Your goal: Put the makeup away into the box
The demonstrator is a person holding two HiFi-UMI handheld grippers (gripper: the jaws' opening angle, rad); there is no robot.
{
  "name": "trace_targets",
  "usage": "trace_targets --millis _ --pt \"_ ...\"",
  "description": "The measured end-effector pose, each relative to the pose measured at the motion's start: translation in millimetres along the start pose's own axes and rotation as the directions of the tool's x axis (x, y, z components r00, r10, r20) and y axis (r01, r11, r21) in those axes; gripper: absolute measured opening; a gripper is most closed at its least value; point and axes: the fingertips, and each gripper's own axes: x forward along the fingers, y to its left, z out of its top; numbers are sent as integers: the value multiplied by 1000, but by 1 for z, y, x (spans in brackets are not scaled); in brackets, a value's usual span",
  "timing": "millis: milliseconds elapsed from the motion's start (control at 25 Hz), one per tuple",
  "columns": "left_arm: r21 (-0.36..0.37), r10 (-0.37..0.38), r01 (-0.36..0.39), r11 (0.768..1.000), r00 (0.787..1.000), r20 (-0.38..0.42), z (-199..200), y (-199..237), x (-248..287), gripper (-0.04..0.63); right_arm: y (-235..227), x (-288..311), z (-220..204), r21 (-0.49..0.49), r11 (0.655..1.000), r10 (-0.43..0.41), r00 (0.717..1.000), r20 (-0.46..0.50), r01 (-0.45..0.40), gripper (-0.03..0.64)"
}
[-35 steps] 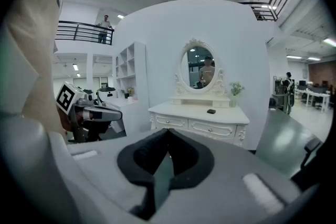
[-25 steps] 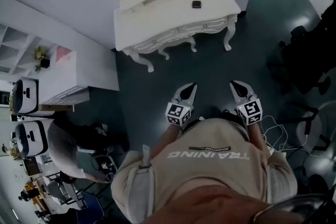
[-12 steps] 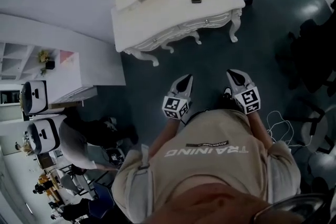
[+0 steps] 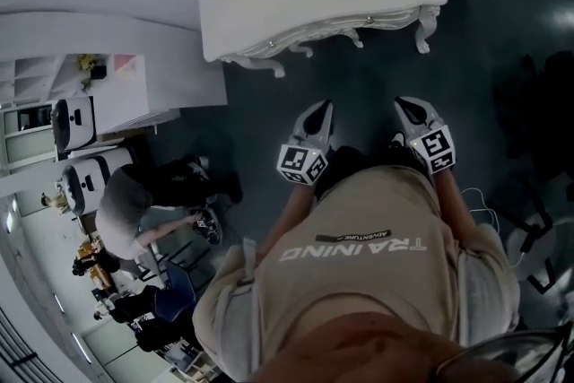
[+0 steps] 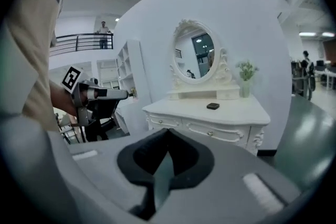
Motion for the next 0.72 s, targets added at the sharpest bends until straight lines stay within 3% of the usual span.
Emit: trace_targets --millis 120,240,320,480,640,720 --pt "-85 17 -15 996 1000 21 4 17 8 6 -5 19 3 13 997 82 997 -12 -82 3" --pt "-36 29 -29 999 999 17 5 36 20 6 -14 43 16 -6 995 102 995 17 -102 3" --pt "5 26 -26 1000 1000 7 2 47 29 6 -20 52 18 -3 997 71 997 23 -71 3" --pt "19 0 0 1000 1000 26 1 75 52 6 -29 67 31 -17 1000 -23 999 35 23 3" --pt "-51 -87 90 995 994 61 16 100 68 6 -26 87 72 -51 994 -92 994 63 95 3" --pt "-31 -119 121 992 991 66 31 113 74 6 -28 101 99 -36 991 -122 988 95 126 3"
